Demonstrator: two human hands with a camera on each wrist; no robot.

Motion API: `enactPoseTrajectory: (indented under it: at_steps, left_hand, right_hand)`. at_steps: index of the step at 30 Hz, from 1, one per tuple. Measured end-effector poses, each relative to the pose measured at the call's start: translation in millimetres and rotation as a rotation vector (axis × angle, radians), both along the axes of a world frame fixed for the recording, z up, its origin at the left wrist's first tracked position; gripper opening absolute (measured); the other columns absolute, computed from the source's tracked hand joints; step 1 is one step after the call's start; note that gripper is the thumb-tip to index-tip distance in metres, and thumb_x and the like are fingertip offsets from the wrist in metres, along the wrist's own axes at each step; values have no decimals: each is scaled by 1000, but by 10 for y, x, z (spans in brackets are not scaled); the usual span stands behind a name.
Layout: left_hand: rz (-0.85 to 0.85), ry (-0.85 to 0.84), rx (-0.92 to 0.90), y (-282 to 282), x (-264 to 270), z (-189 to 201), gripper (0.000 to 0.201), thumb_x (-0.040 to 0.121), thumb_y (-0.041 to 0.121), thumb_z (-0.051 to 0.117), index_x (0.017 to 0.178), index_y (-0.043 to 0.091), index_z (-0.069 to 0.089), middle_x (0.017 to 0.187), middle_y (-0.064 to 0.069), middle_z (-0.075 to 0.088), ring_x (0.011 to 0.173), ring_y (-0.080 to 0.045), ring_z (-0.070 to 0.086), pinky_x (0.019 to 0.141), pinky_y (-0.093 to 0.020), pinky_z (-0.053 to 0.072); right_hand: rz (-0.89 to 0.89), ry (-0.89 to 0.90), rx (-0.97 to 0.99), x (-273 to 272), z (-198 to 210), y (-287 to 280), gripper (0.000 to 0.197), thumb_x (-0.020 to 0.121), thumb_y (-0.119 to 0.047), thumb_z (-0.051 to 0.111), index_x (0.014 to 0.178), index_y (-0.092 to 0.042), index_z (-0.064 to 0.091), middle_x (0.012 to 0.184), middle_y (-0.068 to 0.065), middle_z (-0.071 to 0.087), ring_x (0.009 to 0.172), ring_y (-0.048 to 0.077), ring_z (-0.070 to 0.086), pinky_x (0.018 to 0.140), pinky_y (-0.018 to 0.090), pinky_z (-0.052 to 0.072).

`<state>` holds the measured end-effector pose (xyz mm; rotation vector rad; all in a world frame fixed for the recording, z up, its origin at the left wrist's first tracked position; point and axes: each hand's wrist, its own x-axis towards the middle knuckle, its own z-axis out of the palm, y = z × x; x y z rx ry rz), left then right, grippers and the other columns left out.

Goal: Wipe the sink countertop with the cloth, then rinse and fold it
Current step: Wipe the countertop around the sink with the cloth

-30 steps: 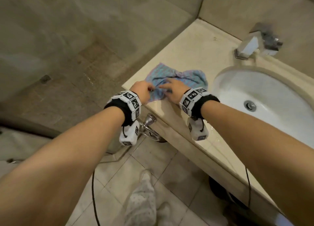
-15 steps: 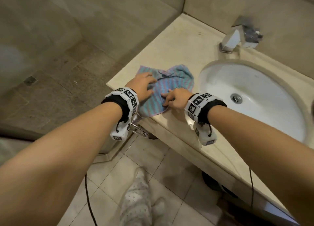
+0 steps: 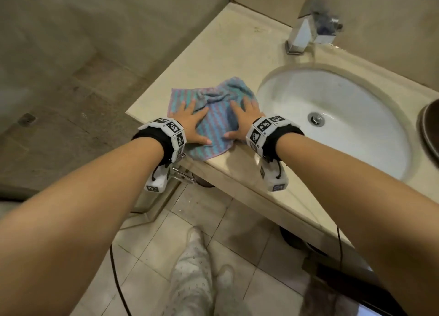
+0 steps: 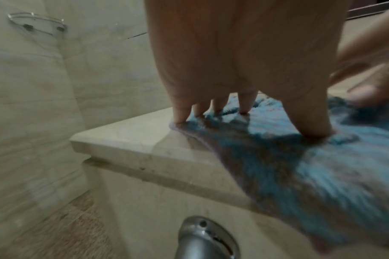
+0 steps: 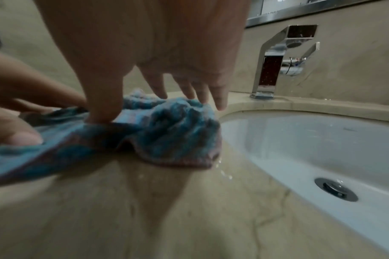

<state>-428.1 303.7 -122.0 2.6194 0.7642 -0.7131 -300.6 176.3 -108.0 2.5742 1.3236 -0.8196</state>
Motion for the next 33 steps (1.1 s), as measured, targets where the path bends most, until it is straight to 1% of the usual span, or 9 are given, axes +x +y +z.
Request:
enactPoseTrajectory:
  at_steps: [2, 5, 8, 12, 17, 20, 26, 30, 33]
  left_hand:
    - [-16, 39, 2, -46, 4, 43, 106, 74, 62, 62, 150, 31, -5, 160, -9, -13, 147, -37, -9, 118, -55, 12]
    - [-24, 86, -7, -142, 6, 76, 109, 73, 63, 62, 149, 34, -10, 158, -10, -19, 145, -38, -14, 116, -59, 12]
    - [-50, 118, -2, -329, 25, 86, 109, 73, 65, 61, 148, 36, -13, 157, -10, -24, 144, -39, -17, 114, -62, 11]
    - [-90, 142, 4, -587, 106, 112, 108, 76, 62, 59, 149, 32, -15, 156, -13, -26, 143, -41, -19, 113, -60, 11]
    - [-135, 164, 0, -930, 211, 124, 111, 76, 62, 59, 148, 30, -18, 154, -15, -28, 142, -43, -20, 115, -59, 10]
    - [-178, 157, 22, -1229, 247, 162, 109, 79, 60, 58, 149, 28, -18, 154, -17, -28, 142, -43, -20, 114, -60, 6]
    - [-261, 114, 4, -1810, 308, 123, 107, 80, 59, 58, 149, 28, -18, 153, -18, -30, 141, -43, -23, 113, -62, 1]
    - [-349, 88, 23, -2206, 391, 56, 101, 79, 64, 53, 147, 35, -16, 154, -15, -29, 142, -41, -22, 111, -65, 2]
    - [-433, 89, 19, -2459, 530, 60, 94, 81, 65, 50, 146, 41, -13, 157, -10, -25, 144, -39, -19, 113, -66, 5]
  right_hand:
    - [49, 7, -71, -9, -140, -70, 103, 81, -57, 58, 151, -23, -11, 158, 12, -18, 147, 34, -14, 119, 51, 7]
    - [97, 12, -107, 36, -195, -219, 110, 78, -59, 61, 149, -23, -15, 157, 13, -22, 146, 36, -17, 121, 50, 4]
    - [90, 34, -125, 51, -169, -415, 113, 78, -54, 64, 149, -21, -16, 156, 14, -23, 146, 36, -16, 121, 48, 3]
    - [83, 66, -130, -7, -177, -677, 108, 83, -47, 62, 149, -16, -17, 157, 12, -23, 147, 33, -12, 121, 45, 6]
    - [57, 65, -129, -21, -153, -1045, 108, 84, -42, 63, 149, -7, -16, 158, 16, -17, 148, 33, -7, 120, 44, 7]
    - [25, 74, -126, -28, -152, -1343, 107, 85, -40, 63, 149, -5, -15, 158, 17, -16, 148, 32, -5, 119, 44, 7]
    - [-36, 21, -173, -32, -171, -2028, 105, 84, -47, 60, 149, -10, -14, 159, 11, -15, 149, 28, -4, 118, 53, 4]
    - [-108, -53, -193, -25, -165, -2540, 101, 85, -52, 55, 150, -10, -10, 160, 10, -13, 149, 28, -5, 117, 54, 4]
    - [-232, -71, -201, -12, -157, -2910, 93, 89, -52, 47, 150, -11, -8, 159, 10, -14, 148, 27, -9, 118, 52, 3]
